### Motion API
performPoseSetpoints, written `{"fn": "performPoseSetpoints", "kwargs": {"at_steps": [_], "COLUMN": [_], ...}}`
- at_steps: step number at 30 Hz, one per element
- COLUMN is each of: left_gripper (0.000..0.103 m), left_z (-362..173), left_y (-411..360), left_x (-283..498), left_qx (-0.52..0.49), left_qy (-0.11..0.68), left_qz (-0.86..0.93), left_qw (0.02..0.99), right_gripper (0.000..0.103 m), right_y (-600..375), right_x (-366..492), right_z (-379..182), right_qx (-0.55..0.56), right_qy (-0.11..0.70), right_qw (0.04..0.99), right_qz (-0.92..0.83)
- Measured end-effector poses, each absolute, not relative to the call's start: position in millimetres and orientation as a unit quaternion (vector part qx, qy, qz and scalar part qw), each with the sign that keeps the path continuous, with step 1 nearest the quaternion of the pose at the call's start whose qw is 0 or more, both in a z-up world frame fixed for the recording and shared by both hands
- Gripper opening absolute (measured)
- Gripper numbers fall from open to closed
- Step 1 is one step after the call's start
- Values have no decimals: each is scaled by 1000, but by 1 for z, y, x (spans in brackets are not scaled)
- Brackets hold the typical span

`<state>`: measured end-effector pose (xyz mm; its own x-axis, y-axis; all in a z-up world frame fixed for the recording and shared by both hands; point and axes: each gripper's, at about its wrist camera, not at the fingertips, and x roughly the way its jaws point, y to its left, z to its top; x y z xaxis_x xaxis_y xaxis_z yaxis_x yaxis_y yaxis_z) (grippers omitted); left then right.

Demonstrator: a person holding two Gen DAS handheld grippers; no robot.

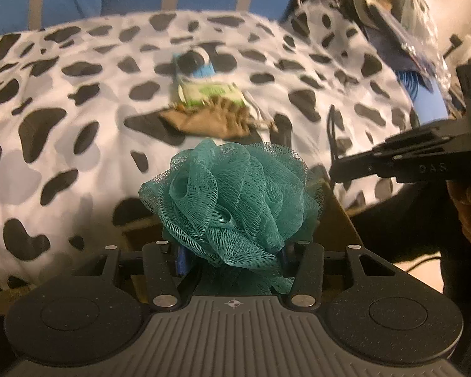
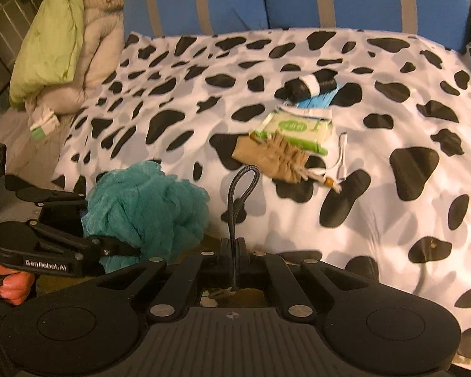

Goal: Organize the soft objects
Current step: 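Carry the loofah in the left gripper over the box and lower it, then open left gripper to drop the loofah into the box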

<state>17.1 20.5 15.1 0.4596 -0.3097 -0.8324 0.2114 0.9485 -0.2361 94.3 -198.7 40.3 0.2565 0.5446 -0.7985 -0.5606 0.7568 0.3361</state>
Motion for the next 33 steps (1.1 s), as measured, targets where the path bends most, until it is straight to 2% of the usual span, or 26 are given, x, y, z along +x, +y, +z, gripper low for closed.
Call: {"fn": "performPoseSetpoints", "kwargs": {"at_steps": [4,7,12,13,14,15,16,17,18,21,23,33], "left_gripper": [49,55,78,79,82,83,83,84,84,84,84,83], "left_z": [9,3,-5,-5,-5,-4,-4,-4,-4,-3,-2,7], "left_y": [18,16,10,10,11,11,12,13,13,14,14,14], "left_x": [14,13,15,15,16,16,16,17,18,19,19,20], "left_qx": [-46,-46,-30,-28,-28,-30,-33,-35,-37,-38,-38,-43], "left_qy": [520,540,566,567,566,566,565,566,566,567,565,540], "left_qz": [-149,-147,-145,-142,-140,-139,-137,-136,-133,-126,-124,-125], "left_qw": [840,827,811,811,812,812,813,813,813,813,815,831], "right_gripper": [4,4,6,8,18,39,52,73,84,92,94,95], "right_y": [-192,-190,-184,-182,-180,-178,-176,-175,-174,-175,-176,-180], "right_x": [87,84,81,80,80,79,78,77,76,77,79,84], "right_z": [35,32,22,19,17,16,14,14,15,17,16,19], "right_qx": [-35,-47,-70,-77,-87,-95,-105,-112,-120,-119,-118,-110], "right_qy": [511,519,539,543,548,550,550,548,544,541,542,531], "right_qw": [785,780,764,761,758,756,756,757,760,764,766,783], "right_qz": [348,347,347,346,344,343,340,337,335,331,324,304]}}
